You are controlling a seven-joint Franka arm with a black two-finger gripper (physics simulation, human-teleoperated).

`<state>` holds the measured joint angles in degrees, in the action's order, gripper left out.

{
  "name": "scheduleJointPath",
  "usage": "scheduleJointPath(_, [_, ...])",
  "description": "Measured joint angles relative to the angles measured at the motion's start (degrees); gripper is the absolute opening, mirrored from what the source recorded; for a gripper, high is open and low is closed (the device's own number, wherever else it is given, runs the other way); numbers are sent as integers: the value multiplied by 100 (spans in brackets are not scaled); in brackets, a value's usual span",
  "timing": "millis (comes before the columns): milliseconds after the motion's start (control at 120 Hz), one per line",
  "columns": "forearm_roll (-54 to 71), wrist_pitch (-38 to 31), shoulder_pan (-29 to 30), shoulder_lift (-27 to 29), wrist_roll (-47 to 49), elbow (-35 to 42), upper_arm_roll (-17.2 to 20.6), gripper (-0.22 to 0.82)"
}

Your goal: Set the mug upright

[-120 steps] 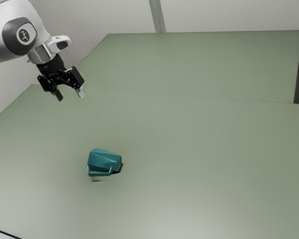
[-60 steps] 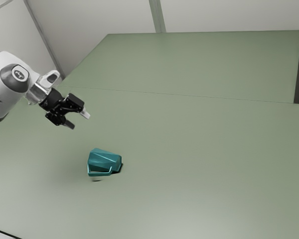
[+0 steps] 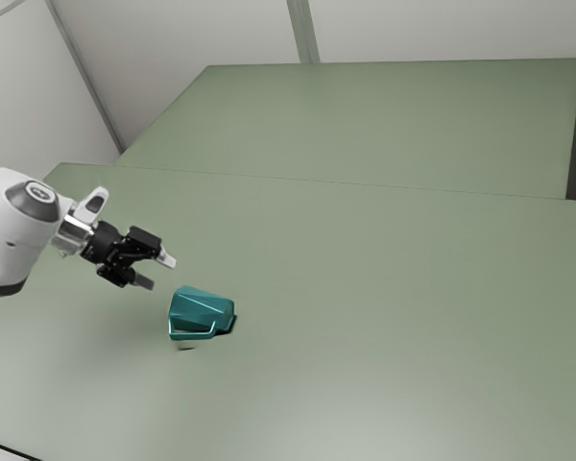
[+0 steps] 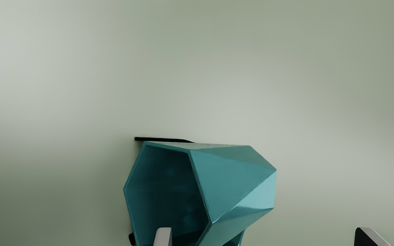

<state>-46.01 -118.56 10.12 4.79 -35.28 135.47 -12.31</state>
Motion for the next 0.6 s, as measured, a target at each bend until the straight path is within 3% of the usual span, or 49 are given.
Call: scheduleJointPath(600, [-1668, -69, 327, -701, -1787, 351, -1, 58])
